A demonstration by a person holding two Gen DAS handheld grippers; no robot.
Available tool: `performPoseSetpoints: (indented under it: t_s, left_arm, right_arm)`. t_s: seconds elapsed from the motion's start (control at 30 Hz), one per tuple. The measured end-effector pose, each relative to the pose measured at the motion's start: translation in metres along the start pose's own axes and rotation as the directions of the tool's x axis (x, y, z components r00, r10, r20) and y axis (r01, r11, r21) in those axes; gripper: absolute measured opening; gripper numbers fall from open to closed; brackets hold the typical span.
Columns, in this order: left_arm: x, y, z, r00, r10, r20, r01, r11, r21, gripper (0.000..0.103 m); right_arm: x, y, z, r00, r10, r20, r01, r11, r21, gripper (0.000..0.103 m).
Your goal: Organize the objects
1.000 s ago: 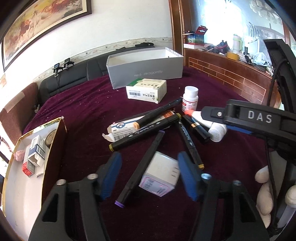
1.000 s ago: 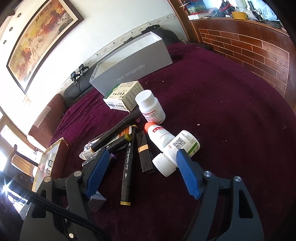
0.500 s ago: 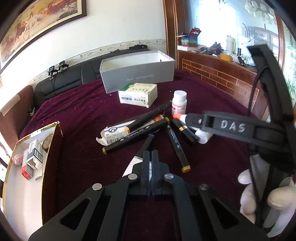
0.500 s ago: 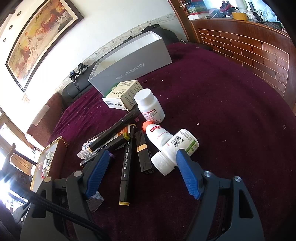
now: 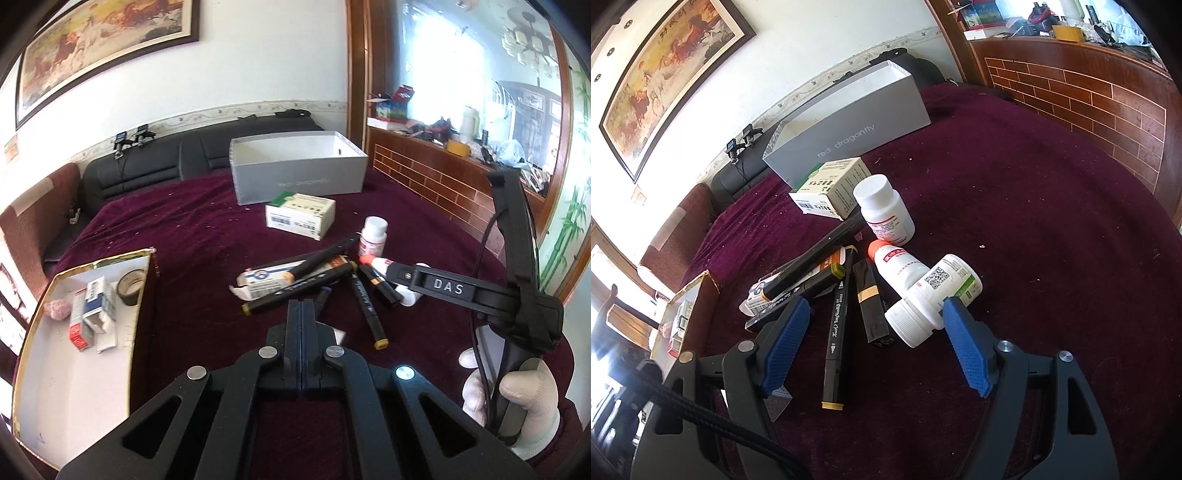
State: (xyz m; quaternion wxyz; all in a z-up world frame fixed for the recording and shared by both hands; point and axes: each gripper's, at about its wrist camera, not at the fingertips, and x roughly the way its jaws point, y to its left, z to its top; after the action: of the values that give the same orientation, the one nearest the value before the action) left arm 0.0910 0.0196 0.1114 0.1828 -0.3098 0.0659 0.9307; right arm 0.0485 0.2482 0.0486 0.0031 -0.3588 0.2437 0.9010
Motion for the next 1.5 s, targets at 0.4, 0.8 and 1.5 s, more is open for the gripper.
performPoseSetpoints:
  t_s: [0.4,0.8,1.5]
  left_arm:
    - [0.008,0.016,-0.022,0.995,-0.082,-0.059,0.083,0.996,0.015,0.036]
    - [0.046,-0.009,-0.025,0.993,-0.090,-0.083,0.100,0.985,0.137,0.048]
    - [-0.021,0.053,-0.017,0.999,0.039,0.020,-0.039,0.999,0.023,0.029]
  right_arm:
    - [-0.015,0.017,-0.005,1.000,0.017,-0.003,-0.018,0.998,-0.055,0.075]
    - [-0.012,0.015,-0.002,0.999,0.036,-0.038,-0.037,0.999,-0.032,0.075]
    - [0.044,0.081,-0.019,0.953,-0.272,-0.132,0.213,0.913,-0.347,0.028]
